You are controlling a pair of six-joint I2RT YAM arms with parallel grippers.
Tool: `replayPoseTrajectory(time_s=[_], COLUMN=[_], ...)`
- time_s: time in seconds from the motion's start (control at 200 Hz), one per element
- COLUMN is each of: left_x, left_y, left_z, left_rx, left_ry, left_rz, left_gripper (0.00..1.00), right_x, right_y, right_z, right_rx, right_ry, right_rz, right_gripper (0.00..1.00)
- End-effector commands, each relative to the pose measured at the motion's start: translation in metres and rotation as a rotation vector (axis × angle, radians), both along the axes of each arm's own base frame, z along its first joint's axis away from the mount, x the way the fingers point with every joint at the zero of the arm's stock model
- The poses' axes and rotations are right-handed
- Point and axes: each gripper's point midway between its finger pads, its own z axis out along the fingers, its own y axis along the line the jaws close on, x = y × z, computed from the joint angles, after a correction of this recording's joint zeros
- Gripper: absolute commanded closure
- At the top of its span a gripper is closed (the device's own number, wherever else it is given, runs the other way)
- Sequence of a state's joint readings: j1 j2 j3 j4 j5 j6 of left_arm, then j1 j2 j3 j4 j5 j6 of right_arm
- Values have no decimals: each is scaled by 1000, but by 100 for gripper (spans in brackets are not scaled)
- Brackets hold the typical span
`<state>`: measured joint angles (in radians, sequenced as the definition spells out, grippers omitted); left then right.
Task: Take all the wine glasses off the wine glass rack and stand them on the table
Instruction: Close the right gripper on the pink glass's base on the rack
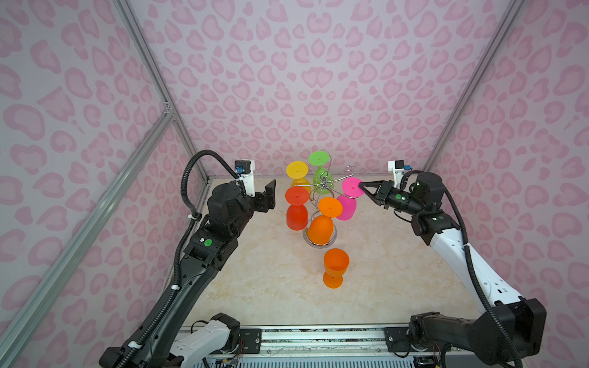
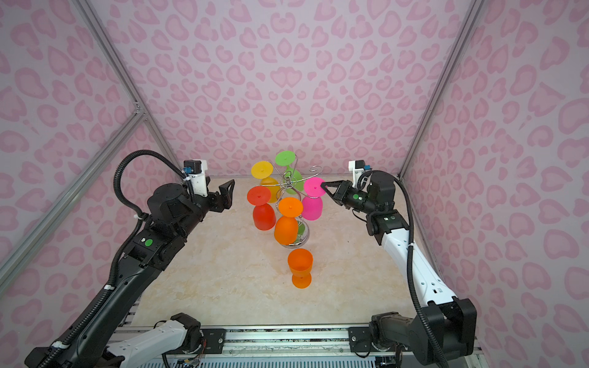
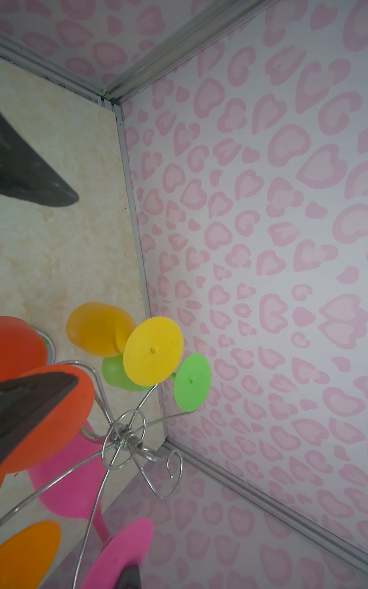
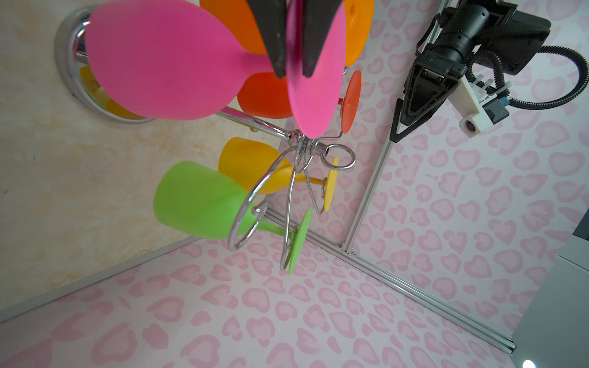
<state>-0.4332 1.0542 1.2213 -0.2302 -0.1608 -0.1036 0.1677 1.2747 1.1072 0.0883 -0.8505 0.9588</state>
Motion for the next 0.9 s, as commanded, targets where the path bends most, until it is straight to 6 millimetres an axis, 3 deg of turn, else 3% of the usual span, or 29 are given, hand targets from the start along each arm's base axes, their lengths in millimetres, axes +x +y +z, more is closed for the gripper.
replayPoseTrajectory(time_s=[0.0, 0.205, 0.645, 0.895], left_x=[0, 0, 2, 2], left_y=[-1, -1, -2, -3], left_z=[6, 2, -2, -3], left_rx=[-16, -12, -6, -10], left_ry=[-25, -17, -9, -5], left_rz=[-5, -10, -16, -20], left_gripper=[17, 17, 17, 17], right_x=[-3, -6, -14, -24], right_y=[3, 2, -9, -8], right_z=[12, 21, 34, 30], right_rx=[49, 95, 144, 133], right_ry=[-27, -28, -43, -32], right_rz=[28, 46, 46, 60], right_gripper=[93, 100, 100, 100])
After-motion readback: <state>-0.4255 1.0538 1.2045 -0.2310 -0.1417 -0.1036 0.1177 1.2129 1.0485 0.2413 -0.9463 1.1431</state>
